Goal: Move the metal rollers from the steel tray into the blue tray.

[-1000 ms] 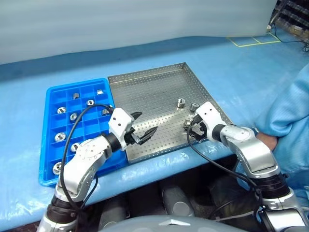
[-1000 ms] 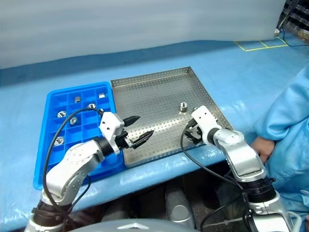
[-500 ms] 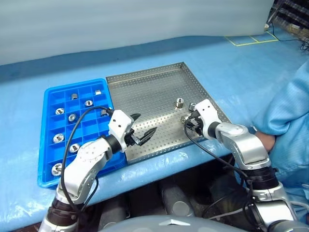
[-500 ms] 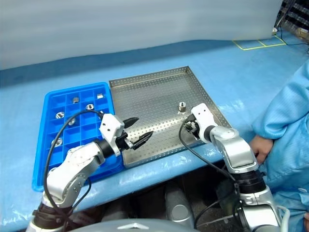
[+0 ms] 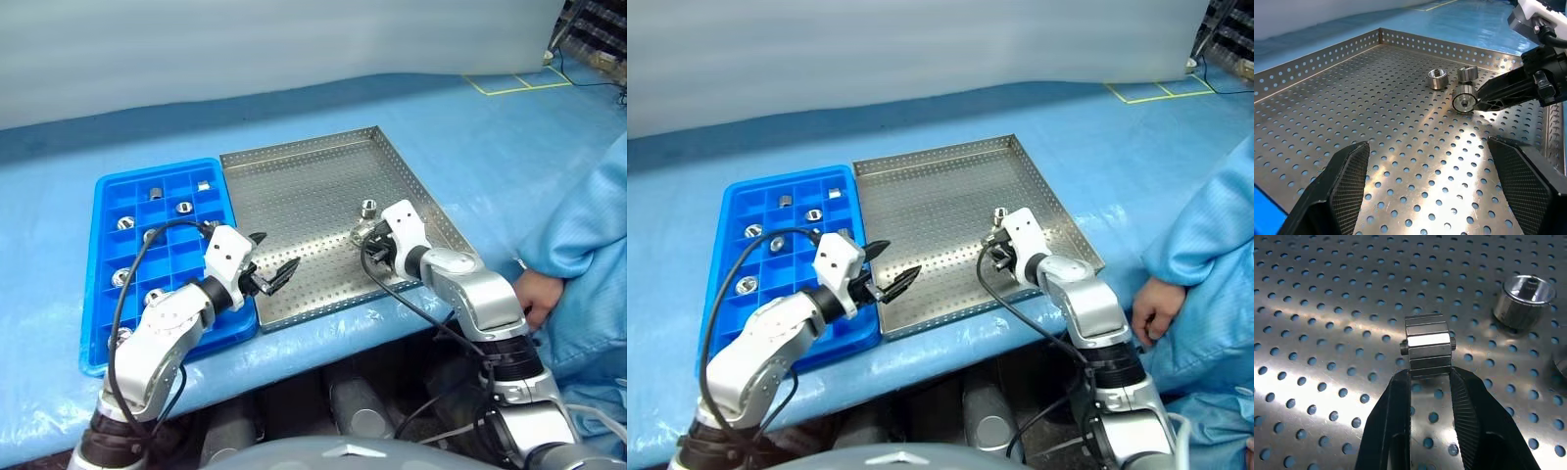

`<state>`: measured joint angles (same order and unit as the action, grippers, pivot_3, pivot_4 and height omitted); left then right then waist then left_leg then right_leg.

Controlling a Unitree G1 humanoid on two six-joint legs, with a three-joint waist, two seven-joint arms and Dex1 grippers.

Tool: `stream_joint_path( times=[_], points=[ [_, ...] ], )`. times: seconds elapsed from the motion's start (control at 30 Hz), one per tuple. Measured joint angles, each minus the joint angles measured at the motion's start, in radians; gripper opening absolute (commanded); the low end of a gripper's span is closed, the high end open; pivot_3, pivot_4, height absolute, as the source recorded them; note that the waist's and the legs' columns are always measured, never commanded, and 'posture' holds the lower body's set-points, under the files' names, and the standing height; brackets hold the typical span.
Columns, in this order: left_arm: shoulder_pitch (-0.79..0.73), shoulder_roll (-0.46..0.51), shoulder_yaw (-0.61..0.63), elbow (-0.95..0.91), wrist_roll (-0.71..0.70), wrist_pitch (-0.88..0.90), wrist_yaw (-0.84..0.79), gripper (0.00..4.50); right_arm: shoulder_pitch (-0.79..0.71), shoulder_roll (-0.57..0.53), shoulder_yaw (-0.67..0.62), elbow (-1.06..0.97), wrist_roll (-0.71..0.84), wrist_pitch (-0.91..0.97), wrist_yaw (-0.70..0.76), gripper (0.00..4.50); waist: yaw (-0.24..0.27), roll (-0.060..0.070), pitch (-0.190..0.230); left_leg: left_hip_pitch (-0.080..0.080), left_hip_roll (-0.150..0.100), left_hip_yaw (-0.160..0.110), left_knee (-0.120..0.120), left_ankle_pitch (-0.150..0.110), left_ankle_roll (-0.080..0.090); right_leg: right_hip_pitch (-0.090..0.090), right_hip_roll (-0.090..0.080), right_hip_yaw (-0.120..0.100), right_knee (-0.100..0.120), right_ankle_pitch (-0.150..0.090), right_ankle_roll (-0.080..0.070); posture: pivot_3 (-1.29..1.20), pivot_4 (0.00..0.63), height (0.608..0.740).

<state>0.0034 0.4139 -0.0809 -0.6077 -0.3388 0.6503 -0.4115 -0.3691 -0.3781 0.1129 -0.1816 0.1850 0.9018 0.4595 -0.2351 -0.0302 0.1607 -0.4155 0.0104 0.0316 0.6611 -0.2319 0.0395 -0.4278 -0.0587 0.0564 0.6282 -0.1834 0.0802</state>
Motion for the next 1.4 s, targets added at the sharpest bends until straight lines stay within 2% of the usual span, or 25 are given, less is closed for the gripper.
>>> stream_joint_path(
  times=[0.13, 0.3, 0.4, 0.6, 0.77, 1.0, 1.27, 1.4],
  points=[
    [0.064, 0.091, 0.098, -0.072, 0.006, 0.13, 0.041, 4.2, -0.038, 0.051, 0.042, -0.062, 0.021, -0.022, 0.021, 0.79, 0.004, 0.0, 0.0, 0.0, 0.001, 0.0, -0.001, 0.0, 0.0, -0.001, 0.002, 0.0, 0.001, -0.001, 0.0, -0.12, 0.15, 0.74],
    [0.129, 0.135, 0.241, -0.139, 0.027, 0.221, 0.101, 4.2, -0.084, 0.176, 0.194, -0.068, 0.044, -0.058, 0.064, 0.79, 0.037, 0.001, 0.001, 0.0, 0.002, -0.001, -0.001, 0.0, 0.0, -0.001, 0.001, -0.002, 0.0, 0.0, -0.003, -0.06, 0.15, 0.74],
    [0.131, 0.135, 0.286, -0.158, 0.036, 0.236, 0.128, 4.2, -0.115, 0.207, 0.264, -0.035, 0.039, -0.093, 0.09, 0.79, 0.072, 0.0, 0.001, 0.0, 0.001, -0.002, 0.0, 0.0, 0.0, -0.001, -0.002, -0.004, 0.0, 0.001, -0.005, -0.03, 0.15, 0.74],
    [0.152, 0.095, 0.314, -0.198, 0.043, 0.263, 0.171, 4.2, -0.219, 0.331, 0.376, 0.195, -0.025, -0.213, 0.103, 0.79, 0.136, 0.0, 0.0, 0.0, 0.001, -0.002, -0.001, 0.0, -0.001, -0.001, -0.002, -0.007, 0.0, 0.002, -0.008, 0.01, 0.15, 0.74],
    [0.201, 0.095, 0.346, -0.218, 0.046, 0.28, 0.172, 4.2, -0.275, 0.365, 0.378, 0.315, -0.048, -0.287, 0.115, 0.79, 0.175, 0.0, 0.0, 0.0, 0.002, -0.003, -0.002, 0.0, -0.003, -0.002, -0.002, -0.009, -0.001, 0.001, -0.01, 0.04, 0.15, 0.74],
    [0.213, 0.09, 0.349, -0.226, 0.05, 0.28, 0.173, 4.2, -0.321, 0.391, 0.363, 0.452, -0.084, -0.365, 0.125, 0.79, 0.188, 0.0, 0.0, 0.0, 0.002, -0.004, -0.003, 0.0, -0.004, -0.001, -0.002, -0.01, -0.001, 0.0, -0.01, 0.05, 0.15, 0.74],
    [0.201, 0.081, 0.322, -0.225, 0.053, 0.278, 0.172, 4.2, -0.335, 0.39, 0.347, 0.488, -0.123, -0.405, 0.128, 0.79, 0.192, 0.0, 0.0, 0.0, 0.002, -0.004, -0.004, 0.0, -0.005, -0.001, -0.002, -0.01, -0.001, 0.0, -0.011, 0.03, 0.15, 0.74],
    [0.175, 0.081, 0.306, -0.221, 0.054, 0.276, 0.171, 4.2, -0.335, 0.384, 0.347, 0.487, -0.127, -0.406, 0.151, 2.18, 0.193, 0.0, 0.0, 0.0, 0.002, -0.004, -0.004, 0.001, -0.005, 0.0, -0.002, -0.01, -0.001, 0.0, -0.011, 0.02, 0.15, 0.74]
  ],
)
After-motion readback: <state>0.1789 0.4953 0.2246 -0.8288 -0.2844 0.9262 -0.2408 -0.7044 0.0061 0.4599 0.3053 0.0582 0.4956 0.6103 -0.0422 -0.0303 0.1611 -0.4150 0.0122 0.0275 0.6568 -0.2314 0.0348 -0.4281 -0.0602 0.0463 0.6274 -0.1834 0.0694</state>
